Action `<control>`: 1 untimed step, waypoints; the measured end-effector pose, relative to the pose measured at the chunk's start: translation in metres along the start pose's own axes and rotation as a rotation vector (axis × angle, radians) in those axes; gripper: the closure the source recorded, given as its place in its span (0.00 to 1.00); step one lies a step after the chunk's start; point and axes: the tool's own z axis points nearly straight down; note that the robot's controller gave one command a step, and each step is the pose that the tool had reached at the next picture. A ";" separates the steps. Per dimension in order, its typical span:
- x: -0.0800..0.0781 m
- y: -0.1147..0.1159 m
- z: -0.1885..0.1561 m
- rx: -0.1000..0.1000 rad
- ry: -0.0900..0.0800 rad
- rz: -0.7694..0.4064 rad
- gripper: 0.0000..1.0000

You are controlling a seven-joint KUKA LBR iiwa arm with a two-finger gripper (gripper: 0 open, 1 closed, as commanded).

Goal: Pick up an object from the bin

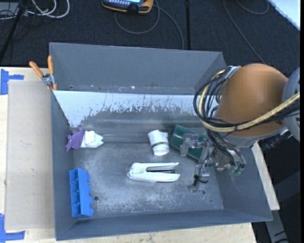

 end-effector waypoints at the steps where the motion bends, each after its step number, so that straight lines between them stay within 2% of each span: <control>1: -0.001 0.000 -0.004 0.000 -0.008 0.000 0.00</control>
Offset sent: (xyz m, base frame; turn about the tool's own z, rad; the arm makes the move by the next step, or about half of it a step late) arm 0.0129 0.0321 -0.1019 0.0507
